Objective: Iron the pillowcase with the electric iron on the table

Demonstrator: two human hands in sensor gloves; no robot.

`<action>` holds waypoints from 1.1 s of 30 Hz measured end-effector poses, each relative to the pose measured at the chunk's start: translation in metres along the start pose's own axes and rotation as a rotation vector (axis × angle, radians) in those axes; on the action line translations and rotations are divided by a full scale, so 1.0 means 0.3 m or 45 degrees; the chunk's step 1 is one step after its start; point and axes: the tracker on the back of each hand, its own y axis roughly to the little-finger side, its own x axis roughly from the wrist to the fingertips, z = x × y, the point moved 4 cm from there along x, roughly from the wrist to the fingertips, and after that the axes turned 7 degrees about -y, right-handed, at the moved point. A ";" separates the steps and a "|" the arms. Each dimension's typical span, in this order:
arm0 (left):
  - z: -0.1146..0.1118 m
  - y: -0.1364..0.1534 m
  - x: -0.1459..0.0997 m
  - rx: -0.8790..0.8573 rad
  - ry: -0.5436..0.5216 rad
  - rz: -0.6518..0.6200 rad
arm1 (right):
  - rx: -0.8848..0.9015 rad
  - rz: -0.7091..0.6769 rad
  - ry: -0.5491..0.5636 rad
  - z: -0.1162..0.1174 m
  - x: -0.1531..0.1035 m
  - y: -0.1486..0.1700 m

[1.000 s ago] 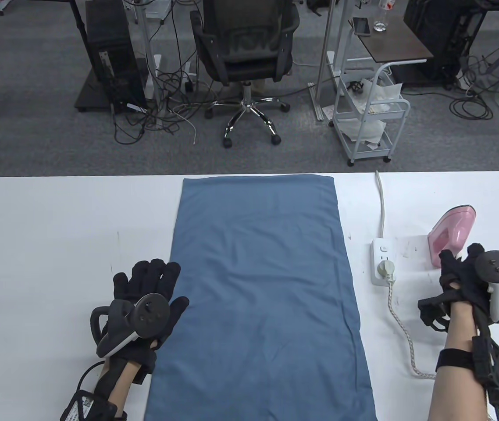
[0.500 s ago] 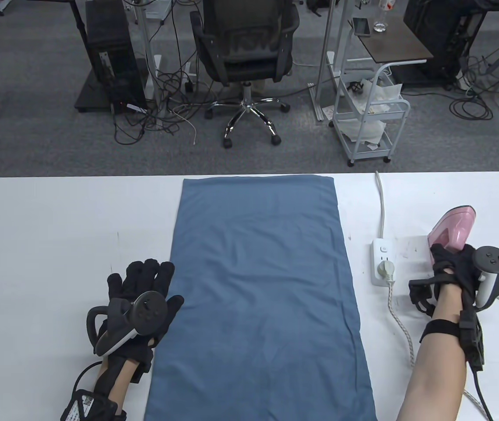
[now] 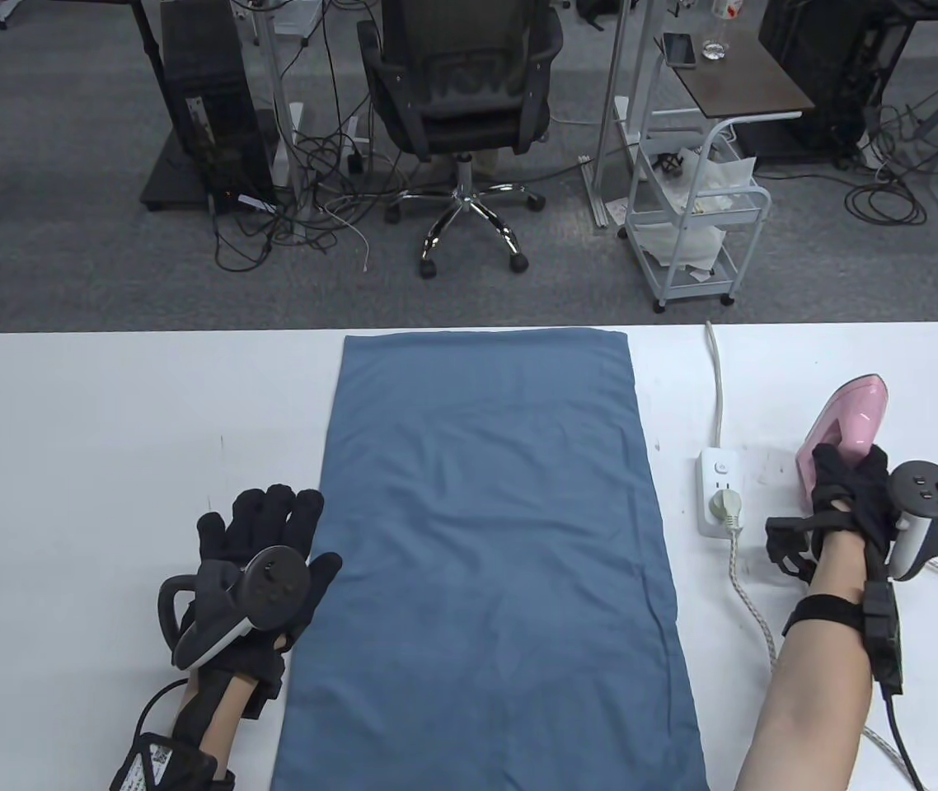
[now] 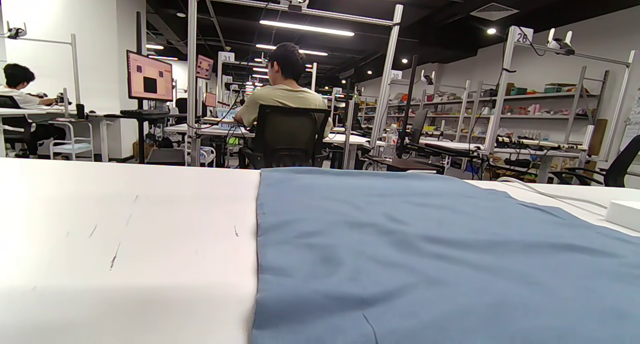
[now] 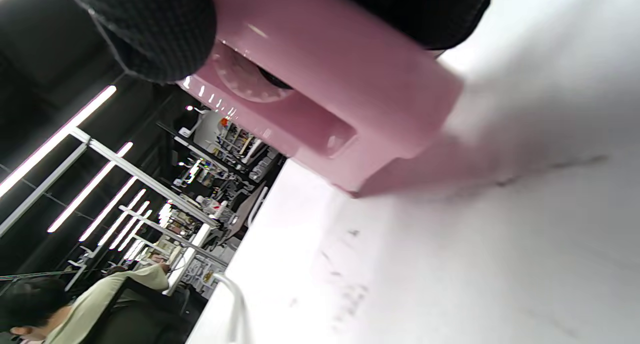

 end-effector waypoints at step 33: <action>-0.040 -0.266 -0.062 -0.091 0.070 -0.332 | 0.215 -0.860 -0.564 -0.031 -0.764 -0.409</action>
